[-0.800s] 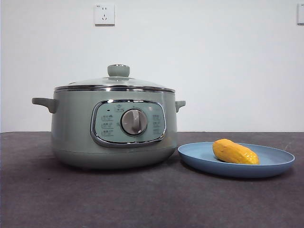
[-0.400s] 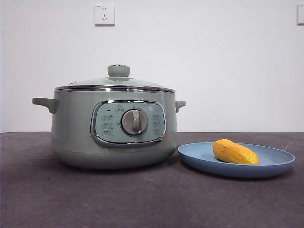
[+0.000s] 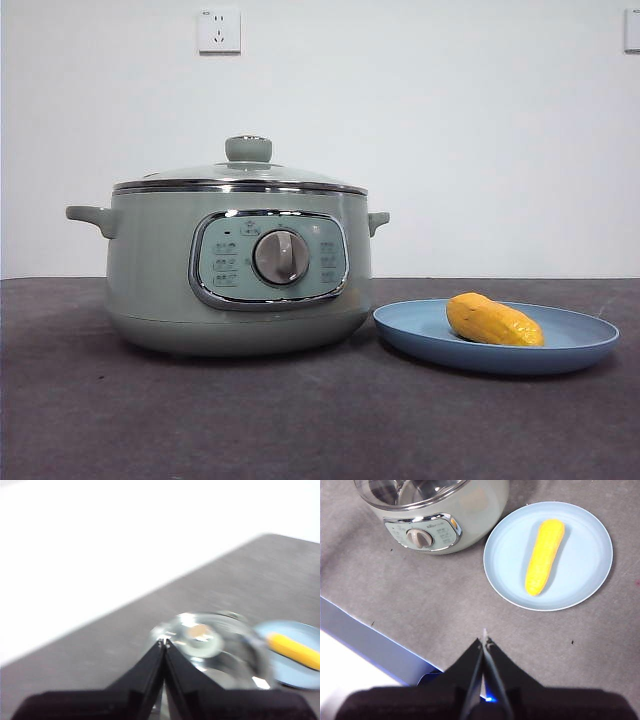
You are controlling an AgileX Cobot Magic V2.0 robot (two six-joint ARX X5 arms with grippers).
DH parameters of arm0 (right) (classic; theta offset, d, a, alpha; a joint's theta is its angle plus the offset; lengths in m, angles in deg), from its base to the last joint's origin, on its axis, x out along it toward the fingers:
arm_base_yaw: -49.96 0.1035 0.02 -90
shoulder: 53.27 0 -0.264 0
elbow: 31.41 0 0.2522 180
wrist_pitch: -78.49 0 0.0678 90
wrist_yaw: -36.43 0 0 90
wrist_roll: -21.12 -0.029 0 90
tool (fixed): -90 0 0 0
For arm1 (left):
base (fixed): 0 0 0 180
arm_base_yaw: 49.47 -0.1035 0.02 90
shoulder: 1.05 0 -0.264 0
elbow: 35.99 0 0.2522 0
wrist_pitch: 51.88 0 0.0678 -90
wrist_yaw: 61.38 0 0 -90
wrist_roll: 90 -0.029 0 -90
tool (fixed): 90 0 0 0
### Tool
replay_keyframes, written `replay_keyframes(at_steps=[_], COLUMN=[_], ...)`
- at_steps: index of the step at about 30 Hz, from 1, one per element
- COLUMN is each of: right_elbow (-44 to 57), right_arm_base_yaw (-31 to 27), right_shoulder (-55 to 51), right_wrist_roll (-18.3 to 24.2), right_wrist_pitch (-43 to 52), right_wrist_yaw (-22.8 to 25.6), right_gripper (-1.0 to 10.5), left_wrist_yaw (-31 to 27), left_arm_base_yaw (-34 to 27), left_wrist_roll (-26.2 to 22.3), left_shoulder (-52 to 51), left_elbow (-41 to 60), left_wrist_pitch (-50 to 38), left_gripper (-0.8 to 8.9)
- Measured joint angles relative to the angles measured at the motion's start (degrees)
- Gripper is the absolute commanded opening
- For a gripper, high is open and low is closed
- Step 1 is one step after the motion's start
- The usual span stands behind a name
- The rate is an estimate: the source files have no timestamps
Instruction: Take the corn out from the steamer,put the corn on the plate,close the lid
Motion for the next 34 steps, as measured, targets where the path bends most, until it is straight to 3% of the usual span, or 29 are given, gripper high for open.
replay_keyframes(at_steps=[5,12,16,26,34], right_elbow=[0.00,0.00,0.00,0.00,0.00], right_arm_base_yaw=[0.00,0.00,0.00,0.00,0.00], right_shoulder=[0.00,0.00,0.00,0.00,0.00], right_wrist_roll=[0.00,0.00,0.00,0.00,0.00], right_wrist_pitch=[-0.02,0.00,-0.02,0.00,0.00], right_wrist_yaw=[0.00,0.00,0.00,0.00,0.00], right_gripper=[0.0,0.0,0.0,0.0,0.0], left_wrist_yaw=[-8.37,-9.31,-10.51,-12.31,-13.22], left_arm_base_yaw=[-2.19,-3.06,-3.17,-3.50,-3.78], left_wrist_roll=[-0.55,-0.48,1.95,7.08,9.66], left_shoulder=[-10.01,-21.79,-26.56,-35.93,-39.54], left_elbow=[16.52,38.84,48.76,61.86,62.14], left_wrist_pitch=[-11.96,-20.92,-24.65,-27.26,-22.27], left_gripper=[-0.03,-0.03,-0.03,-0.03,-0.03])
